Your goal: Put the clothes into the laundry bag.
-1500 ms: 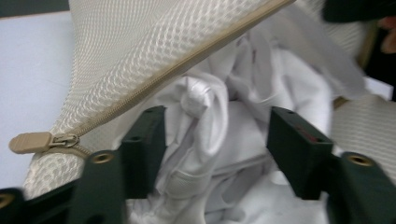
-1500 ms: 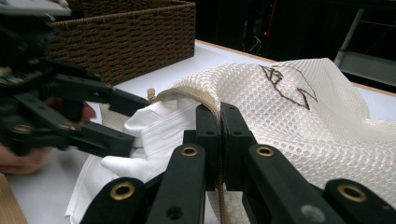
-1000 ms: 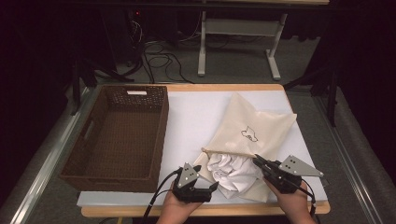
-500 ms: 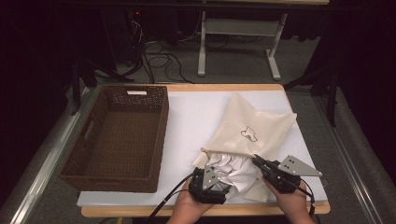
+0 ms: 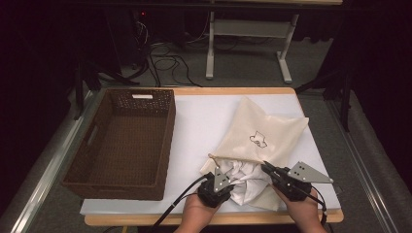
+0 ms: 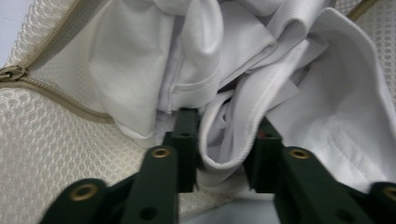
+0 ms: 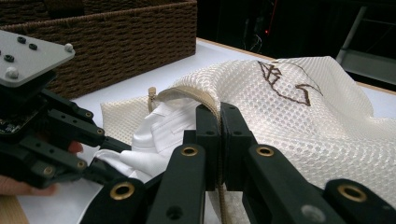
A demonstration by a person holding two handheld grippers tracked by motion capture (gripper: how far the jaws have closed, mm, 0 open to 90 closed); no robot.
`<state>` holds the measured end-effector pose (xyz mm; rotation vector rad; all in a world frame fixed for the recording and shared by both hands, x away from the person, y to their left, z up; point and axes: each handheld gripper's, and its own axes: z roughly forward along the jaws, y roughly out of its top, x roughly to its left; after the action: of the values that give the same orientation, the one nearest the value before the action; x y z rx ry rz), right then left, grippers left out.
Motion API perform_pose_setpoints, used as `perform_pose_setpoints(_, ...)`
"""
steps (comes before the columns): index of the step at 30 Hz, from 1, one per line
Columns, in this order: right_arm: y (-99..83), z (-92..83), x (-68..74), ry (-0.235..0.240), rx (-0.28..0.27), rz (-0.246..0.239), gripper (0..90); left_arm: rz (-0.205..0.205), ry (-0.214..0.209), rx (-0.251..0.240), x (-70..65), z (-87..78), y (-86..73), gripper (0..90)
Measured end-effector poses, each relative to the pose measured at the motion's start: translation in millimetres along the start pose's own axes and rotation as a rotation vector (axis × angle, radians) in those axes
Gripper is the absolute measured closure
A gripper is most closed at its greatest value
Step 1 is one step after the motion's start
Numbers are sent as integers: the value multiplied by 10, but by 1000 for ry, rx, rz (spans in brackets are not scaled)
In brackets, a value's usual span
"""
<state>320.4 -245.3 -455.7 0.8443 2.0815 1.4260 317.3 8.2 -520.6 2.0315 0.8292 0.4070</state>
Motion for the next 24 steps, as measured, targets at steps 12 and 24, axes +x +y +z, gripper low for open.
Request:
perform_pose_setpoints(12,-3,5,-3,6,-4,5,892,-86,20,-56,74,6,95,788)
perform_pose_setpoints(24,-1,6,-2,8,-6,6,892,-120,79,-105,147,139,213,787)
